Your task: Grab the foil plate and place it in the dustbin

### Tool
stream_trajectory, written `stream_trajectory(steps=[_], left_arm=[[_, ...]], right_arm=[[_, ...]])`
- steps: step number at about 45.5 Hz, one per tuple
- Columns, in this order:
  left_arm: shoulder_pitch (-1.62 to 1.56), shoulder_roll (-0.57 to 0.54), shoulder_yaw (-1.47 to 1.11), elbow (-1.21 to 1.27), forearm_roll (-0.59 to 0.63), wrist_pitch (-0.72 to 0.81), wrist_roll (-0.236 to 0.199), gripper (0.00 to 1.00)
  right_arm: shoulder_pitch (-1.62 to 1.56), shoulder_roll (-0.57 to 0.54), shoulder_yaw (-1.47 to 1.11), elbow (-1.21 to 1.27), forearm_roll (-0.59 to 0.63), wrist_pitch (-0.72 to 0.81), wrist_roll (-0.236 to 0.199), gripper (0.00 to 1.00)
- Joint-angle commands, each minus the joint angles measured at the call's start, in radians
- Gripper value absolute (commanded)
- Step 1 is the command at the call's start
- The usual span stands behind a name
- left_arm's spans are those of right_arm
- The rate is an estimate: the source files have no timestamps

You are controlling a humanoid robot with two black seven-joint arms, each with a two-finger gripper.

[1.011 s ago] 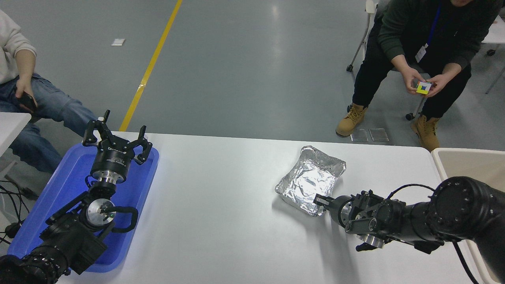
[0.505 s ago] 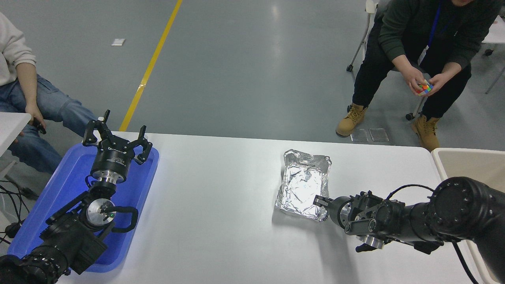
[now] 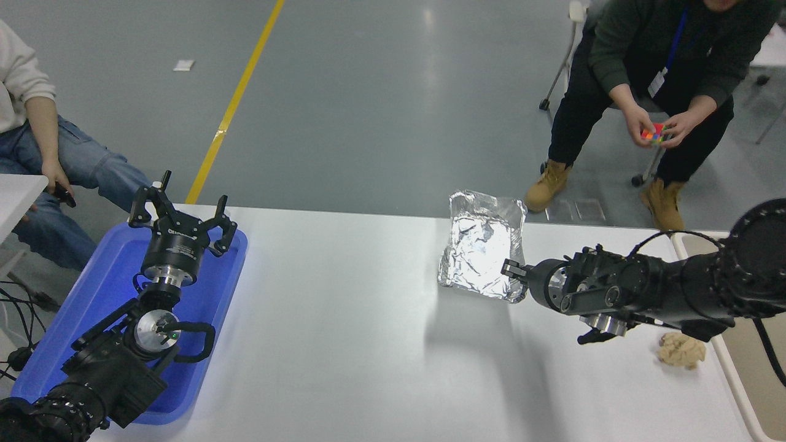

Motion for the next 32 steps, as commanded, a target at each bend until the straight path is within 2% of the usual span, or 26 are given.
stream_trajectory(steps=[1, 18, 32], left_arm=[[0.000, 0.000, 0.000, 0.002, 0.000, 0.000, -0.001, 1.00], [0.000, 0.000, 0.000, 0.002, 0.000, 0.000, -0.001, 1.00], [0.000, 0.000, 0.000, 0.002, 0.000, 0.000, -0.001, 1.00]], right_arm=[[0.307, -0.104, -0.091, 0.184, 0.000, 0.136, -0.003, 0.00], [0.578, -0.144, -0.172, 0.285, 0.002, 0.280, -0.005, 0.00], [0.764, -0.152, -0.261, 0.288, 0.002, 0.479, -0.006, 0.00]])
